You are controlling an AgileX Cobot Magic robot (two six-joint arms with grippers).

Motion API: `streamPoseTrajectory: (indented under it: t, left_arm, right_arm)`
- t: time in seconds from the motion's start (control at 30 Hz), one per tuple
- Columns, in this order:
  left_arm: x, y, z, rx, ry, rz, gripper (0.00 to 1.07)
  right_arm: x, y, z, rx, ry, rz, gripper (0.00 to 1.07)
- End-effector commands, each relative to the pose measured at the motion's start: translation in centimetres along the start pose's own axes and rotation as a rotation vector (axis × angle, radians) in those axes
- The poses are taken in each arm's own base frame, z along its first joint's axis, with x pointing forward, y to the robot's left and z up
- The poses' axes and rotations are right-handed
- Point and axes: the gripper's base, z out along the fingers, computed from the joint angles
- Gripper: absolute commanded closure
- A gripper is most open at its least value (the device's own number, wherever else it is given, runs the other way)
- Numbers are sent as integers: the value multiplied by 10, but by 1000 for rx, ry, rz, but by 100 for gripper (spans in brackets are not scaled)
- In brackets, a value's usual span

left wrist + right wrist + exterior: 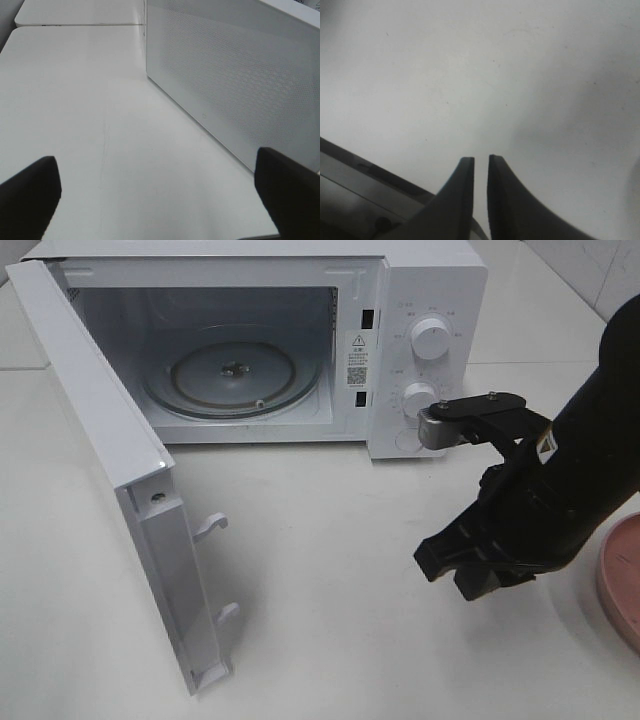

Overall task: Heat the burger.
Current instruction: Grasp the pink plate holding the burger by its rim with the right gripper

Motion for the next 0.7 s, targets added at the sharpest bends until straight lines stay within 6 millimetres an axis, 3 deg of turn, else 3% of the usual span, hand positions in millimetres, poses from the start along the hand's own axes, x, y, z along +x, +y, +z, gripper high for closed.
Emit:
streamPoseTrajectory:
  t: [0.03, 0.7]
  left_arm:
    - [1, 0, -2, -2, -25, -2, 3]
    - [1, 0, -2, -1, -25, -2, 3]
  right_arm:
    - [4, -2, -8, 19, 34, -47, 93]
    - [30, -66, -55, 170, 114, 110, 84]
